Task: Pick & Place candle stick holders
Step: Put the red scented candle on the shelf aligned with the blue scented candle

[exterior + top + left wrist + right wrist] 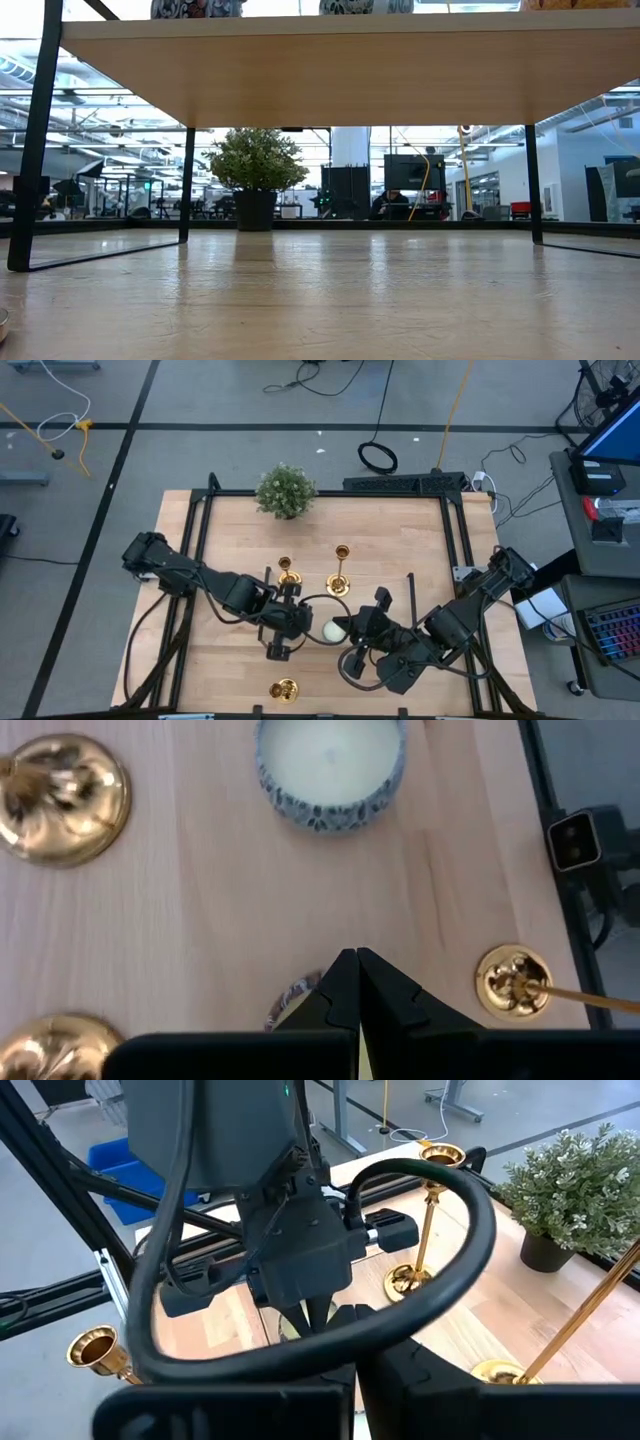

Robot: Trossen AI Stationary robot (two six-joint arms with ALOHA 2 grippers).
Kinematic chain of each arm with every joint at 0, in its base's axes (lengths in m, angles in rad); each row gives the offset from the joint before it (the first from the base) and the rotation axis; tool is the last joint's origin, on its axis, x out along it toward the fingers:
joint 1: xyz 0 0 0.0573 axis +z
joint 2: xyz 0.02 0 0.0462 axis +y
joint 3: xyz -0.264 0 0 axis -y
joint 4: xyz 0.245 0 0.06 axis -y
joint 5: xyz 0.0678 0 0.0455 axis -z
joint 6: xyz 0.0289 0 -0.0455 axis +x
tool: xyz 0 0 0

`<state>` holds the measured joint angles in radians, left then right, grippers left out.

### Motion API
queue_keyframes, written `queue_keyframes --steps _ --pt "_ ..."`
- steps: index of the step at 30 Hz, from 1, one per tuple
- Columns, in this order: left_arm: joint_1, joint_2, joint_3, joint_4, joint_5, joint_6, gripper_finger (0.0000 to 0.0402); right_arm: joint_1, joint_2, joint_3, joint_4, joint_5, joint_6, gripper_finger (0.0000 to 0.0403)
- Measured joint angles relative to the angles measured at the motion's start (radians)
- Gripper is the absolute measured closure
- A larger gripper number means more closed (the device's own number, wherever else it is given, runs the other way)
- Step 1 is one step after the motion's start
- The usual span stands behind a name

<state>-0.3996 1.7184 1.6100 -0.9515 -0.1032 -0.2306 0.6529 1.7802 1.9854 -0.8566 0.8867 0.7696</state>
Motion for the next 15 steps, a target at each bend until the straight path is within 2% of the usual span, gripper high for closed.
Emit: queue_keyframes --steps 9,15 --pt "-0.007 0.0 0.0 -0.019 -0.004 -0.006 0.0401 0.0 0.0 0.0 0.002 0.0 -0.005 0.0403" --pt "-0.031 0.0 0.075 0.014 -0.093 0.031 0.0401 0.0 0.0 0.0 0.004 -0.001 -0.008 0.0403"
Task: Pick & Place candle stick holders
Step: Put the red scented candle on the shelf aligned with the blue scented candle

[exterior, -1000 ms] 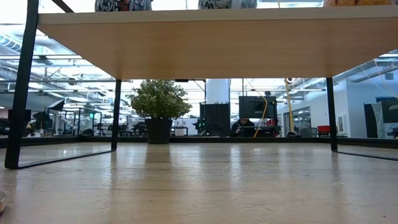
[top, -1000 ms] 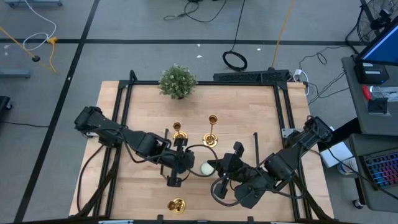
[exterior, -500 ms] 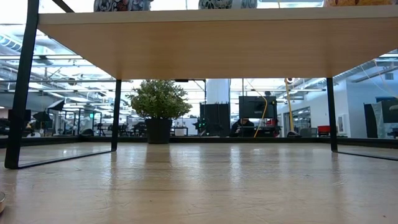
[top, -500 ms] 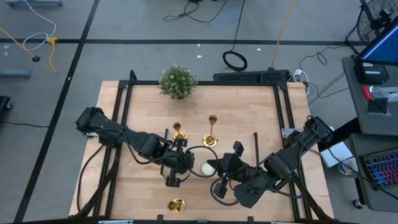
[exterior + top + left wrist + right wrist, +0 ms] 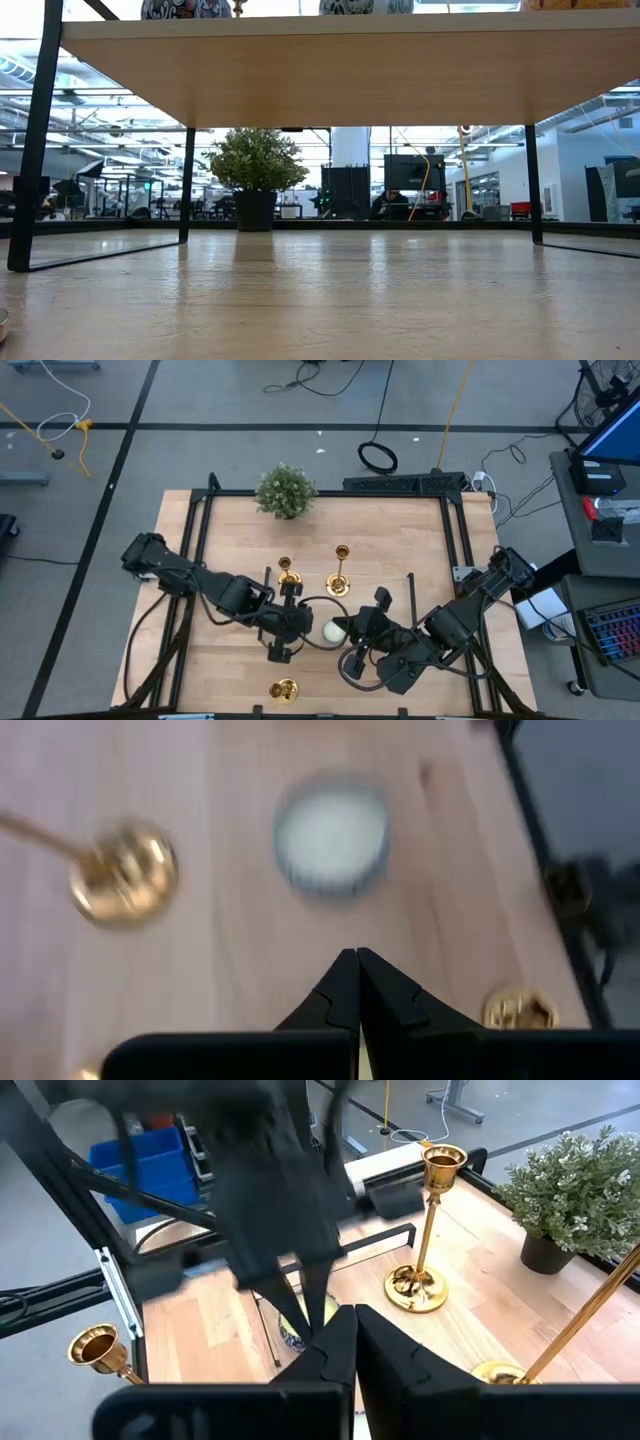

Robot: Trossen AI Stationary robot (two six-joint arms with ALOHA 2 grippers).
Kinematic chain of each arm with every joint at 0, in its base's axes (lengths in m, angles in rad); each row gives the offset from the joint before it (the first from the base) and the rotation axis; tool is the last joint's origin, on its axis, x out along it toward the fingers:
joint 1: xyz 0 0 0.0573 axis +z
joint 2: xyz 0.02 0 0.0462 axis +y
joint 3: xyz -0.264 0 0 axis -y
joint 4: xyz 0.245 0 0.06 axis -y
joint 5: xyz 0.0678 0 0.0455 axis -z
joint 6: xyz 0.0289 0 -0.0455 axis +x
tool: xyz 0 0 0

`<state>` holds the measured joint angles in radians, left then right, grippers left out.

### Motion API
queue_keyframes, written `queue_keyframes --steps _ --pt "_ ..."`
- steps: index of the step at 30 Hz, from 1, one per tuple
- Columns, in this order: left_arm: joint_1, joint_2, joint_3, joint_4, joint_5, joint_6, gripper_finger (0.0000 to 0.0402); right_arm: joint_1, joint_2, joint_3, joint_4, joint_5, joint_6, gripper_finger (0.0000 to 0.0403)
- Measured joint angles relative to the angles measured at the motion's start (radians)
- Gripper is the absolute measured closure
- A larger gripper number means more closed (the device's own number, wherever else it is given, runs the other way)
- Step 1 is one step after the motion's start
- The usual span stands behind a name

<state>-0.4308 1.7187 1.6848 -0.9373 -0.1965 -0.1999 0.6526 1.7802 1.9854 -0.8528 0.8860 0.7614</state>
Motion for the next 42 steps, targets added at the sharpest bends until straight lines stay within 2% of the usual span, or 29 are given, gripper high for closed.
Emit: queue_keyframes --steps 5,8,10,14,26,32,42 --pt "-0.003 -0.001 0.125 -0.026 -0.115 0.012 0.0401 -0.001 0.0 0.0 0.015 0.0 -0.018 0.0403" --pt "0.006 -0.002 0.162 -0.125 -0.175 -0.051 0.0401 -0.004 0.0 0.0 0.015 0.0 -0.018 0.0403" --pt "0.015 -0.001 0.162 -0.188 -0.176 -0.099 0.0401 -0.004 0.0 0.0 0.02 0.0 -0.018 0.0403" --pt "0.016 -0.001 0.136 -0.29 -0.174 -0.168 0.0401 -0.004 0.0 0.0 0.036 0.0 -0.018 0.0403" --pt "-0.015 -0.008 -0.021 -0.309 -0.181 -0.222 0.0401 -0.003 0.0 0.0 0.041 -0.027 -0.018 0.0403" --pt "-0.015 -0.008 -0.043 -0.296 -0.228 -0.212 0.0401 -0.003 0.0 0.0 0.045 -0.028 -0.019 0.0403" --pt "0.014 -0.008 -0.047 -0.29 -0.223 -0.166 0.0401 -0.002 0.0 0.0 0.081 -0.028 -0.07 0.0403"
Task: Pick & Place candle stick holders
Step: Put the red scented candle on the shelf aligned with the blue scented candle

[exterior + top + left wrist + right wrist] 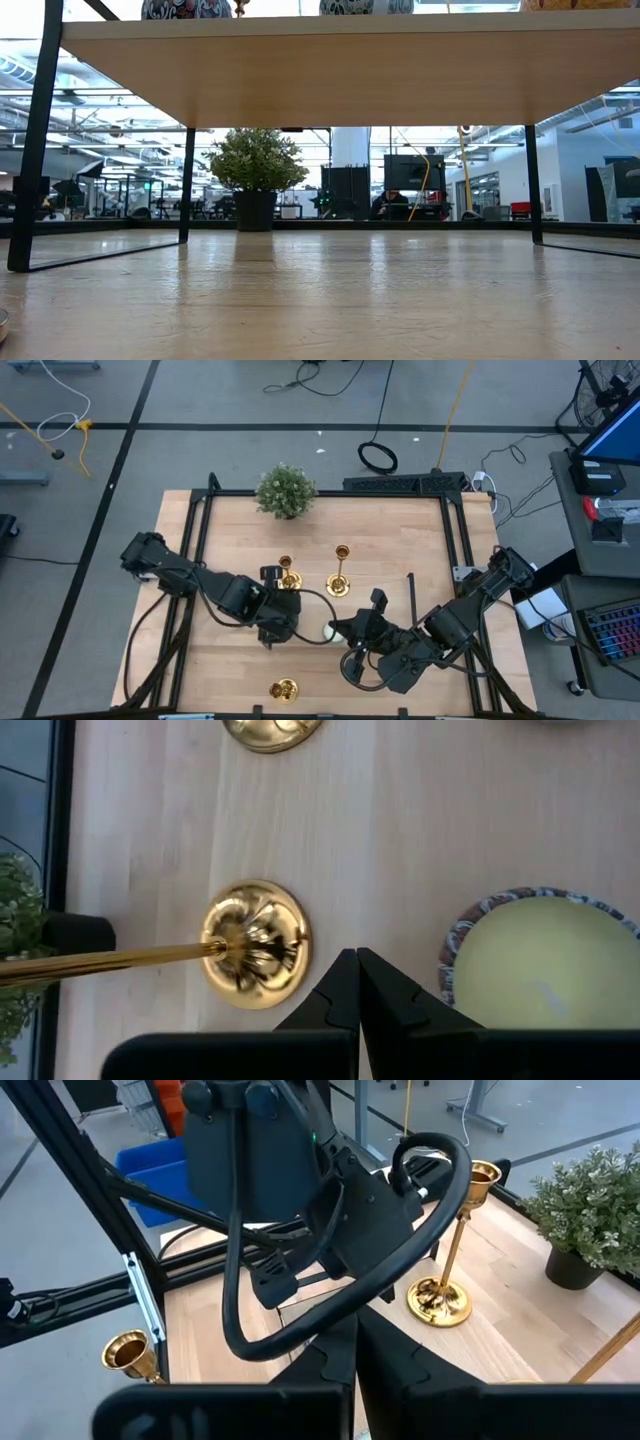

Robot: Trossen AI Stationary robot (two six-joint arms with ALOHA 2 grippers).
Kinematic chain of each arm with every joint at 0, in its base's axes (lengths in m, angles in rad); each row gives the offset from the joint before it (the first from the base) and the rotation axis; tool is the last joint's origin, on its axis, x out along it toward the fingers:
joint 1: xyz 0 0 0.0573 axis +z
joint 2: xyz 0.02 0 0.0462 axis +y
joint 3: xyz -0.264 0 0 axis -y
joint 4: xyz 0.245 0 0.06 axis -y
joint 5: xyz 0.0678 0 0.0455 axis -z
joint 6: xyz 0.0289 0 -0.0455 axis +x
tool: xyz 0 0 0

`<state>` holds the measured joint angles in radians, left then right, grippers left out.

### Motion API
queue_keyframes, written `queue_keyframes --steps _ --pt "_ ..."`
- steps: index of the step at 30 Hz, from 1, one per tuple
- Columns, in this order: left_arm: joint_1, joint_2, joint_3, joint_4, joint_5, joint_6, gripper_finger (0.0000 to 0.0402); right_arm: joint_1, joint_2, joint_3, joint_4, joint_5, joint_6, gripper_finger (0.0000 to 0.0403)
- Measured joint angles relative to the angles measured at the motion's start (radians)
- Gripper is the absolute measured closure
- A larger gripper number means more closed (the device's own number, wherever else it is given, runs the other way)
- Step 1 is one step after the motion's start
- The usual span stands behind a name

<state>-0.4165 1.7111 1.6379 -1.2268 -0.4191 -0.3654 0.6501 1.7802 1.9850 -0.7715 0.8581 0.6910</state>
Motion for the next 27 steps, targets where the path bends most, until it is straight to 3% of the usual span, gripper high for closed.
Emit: queue_keyframes --steps 27 --pt "-0.002 0.0 0.0 0.009 0.113 0.035 0.0401 0.0 0.0 0.0 -0.003 0.0 -0.016 0.0403"
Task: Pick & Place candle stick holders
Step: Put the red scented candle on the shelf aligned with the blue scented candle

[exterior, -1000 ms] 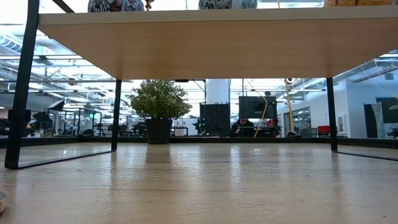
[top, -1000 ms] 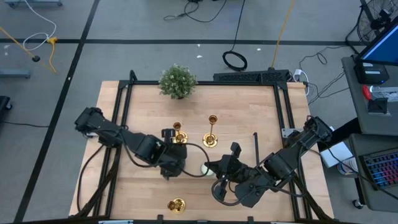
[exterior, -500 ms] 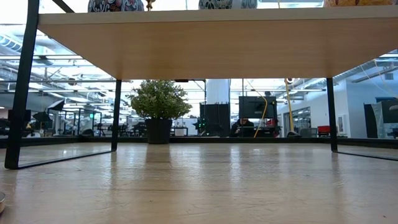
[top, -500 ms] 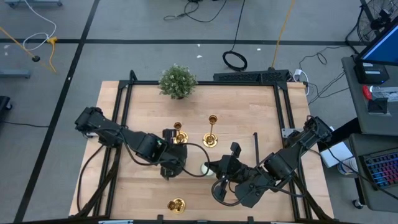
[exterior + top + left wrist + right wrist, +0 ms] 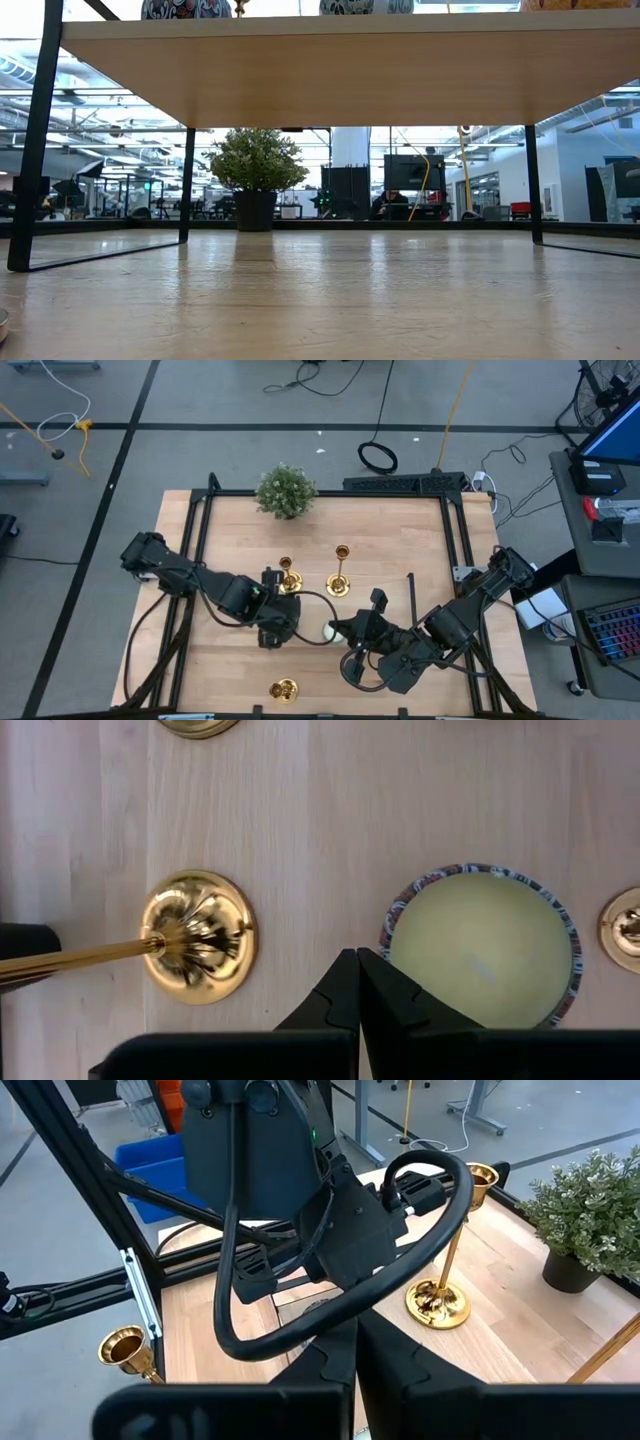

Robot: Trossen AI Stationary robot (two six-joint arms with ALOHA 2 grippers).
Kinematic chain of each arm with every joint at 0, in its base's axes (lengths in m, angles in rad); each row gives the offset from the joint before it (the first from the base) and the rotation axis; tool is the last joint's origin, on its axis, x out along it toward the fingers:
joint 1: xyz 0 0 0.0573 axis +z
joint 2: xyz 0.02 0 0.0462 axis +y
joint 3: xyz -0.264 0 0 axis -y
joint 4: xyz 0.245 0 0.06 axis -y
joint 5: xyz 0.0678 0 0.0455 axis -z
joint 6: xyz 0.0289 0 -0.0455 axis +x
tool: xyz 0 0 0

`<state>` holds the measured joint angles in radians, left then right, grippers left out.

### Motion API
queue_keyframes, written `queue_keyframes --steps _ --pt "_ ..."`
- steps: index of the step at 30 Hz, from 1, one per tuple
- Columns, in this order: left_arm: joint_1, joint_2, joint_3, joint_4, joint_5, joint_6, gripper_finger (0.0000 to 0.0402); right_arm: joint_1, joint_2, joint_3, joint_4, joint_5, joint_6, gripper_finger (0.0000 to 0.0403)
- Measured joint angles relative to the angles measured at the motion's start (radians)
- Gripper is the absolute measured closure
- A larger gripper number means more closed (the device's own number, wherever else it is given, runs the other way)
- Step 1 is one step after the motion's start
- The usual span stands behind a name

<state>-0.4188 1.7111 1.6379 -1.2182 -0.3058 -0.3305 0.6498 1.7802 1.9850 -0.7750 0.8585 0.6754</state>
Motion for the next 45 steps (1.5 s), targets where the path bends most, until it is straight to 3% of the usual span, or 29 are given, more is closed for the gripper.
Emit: queue_keyframes --steps 42,45 --pt "-0.031 0.001 0.0 -0.008 0.036 -0.039 0.0401 -0.002 0.0 0.0 0.0 0.004 -0.015 0.0403" --pt "-0.032 0.001 0.0 -0.009 -0.02 -0.074 0.0402 -0.002 0.0 0.0 0.0 0.004 -0.015 0.0403"
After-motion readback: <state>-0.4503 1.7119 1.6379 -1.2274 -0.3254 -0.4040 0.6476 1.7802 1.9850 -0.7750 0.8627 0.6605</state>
